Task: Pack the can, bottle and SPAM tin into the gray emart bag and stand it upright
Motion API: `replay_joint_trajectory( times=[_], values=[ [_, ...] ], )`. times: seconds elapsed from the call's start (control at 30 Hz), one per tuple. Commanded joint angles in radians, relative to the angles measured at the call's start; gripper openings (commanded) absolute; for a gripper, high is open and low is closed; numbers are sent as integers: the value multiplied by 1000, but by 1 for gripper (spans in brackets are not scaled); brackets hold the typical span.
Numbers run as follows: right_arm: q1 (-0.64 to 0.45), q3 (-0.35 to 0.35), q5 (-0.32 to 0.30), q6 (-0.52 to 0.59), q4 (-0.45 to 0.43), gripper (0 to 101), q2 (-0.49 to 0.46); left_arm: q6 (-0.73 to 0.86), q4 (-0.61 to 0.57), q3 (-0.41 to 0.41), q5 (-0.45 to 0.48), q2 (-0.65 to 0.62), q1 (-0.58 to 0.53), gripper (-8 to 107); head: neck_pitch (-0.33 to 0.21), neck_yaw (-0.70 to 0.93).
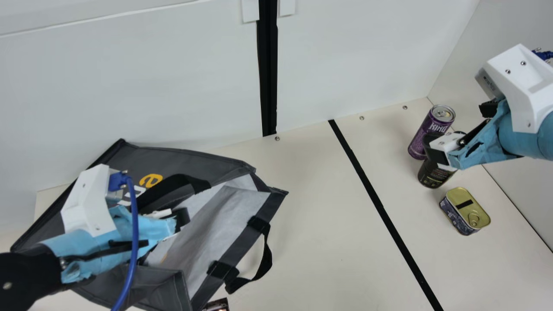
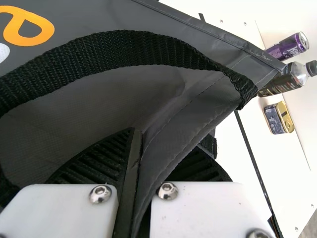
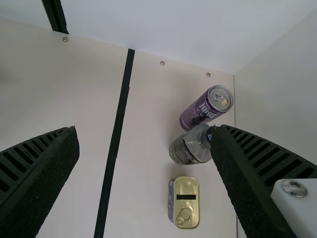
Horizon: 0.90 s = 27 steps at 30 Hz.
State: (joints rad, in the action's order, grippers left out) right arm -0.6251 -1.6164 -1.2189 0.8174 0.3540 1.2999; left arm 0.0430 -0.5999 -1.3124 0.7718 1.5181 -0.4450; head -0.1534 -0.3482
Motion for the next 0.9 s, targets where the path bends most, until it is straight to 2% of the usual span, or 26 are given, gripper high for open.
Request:
replay_joint_trajectory(
  times=[0.0,0.37,0.87],
  values=[
    [0,0,0,0,0,95,0,0,0,0,0,0,0,-8,-21,-1],
    [27,12,10,-27,-22,95,-12,0,0,0,0,0,0,-8,-21,-1],
    [53,-71,43,-105,-132,95,67,0,0,0,0,0,0,-8,-21,-1]
  ],
)
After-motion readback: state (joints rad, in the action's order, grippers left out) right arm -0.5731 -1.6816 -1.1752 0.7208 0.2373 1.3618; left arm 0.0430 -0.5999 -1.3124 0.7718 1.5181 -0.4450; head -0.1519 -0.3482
